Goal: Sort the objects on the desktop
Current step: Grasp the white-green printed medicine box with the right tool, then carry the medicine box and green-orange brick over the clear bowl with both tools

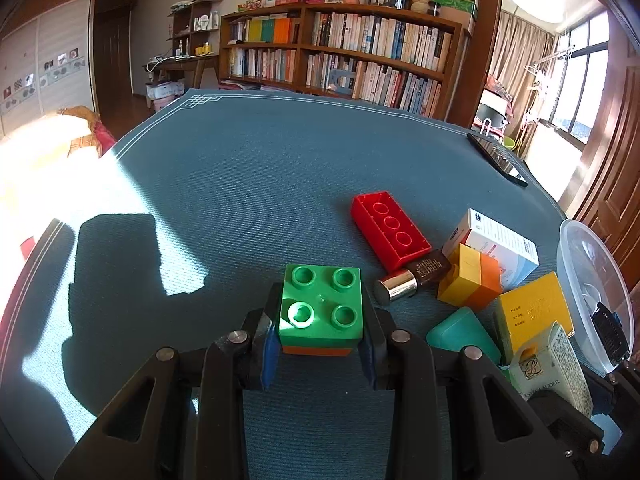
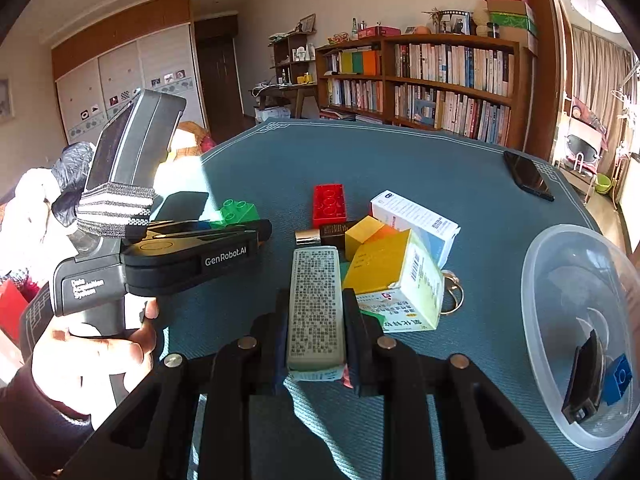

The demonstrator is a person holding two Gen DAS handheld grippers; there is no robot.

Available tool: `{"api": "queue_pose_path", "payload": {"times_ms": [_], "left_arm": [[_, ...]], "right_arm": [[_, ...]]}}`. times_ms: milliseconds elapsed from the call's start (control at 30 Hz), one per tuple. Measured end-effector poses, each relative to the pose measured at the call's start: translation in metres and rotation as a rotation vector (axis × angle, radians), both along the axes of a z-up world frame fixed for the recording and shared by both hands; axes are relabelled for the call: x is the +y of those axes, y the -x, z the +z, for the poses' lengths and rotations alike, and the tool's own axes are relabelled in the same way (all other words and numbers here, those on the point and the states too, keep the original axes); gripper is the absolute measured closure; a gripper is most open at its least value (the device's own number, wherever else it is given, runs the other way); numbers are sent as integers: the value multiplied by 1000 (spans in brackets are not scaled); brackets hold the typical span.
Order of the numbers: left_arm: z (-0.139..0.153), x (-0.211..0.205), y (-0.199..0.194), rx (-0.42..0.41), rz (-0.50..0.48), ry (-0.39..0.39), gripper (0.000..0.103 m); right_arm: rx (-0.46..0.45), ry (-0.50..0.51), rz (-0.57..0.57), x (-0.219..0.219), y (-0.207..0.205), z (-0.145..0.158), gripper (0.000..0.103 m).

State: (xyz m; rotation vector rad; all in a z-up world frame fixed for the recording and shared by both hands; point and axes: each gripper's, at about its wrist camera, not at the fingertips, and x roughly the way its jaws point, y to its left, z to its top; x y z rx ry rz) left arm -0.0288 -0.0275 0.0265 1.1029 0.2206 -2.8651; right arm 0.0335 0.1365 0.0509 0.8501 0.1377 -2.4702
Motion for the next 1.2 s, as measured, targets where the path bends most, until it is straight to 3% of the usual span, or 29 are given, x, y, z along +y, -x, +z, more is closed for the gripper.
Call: {"api": "queue_pose_path", "payload": {"times_ms": [200,1200], "left_arm": [[4,4,-2,20,-1,22,68],[28,40,-12,84,-33,135,68]], "right_arm": [[8,64,-24,10,-4,10,76],[57,152,-291,99,-7,20,76]]}}
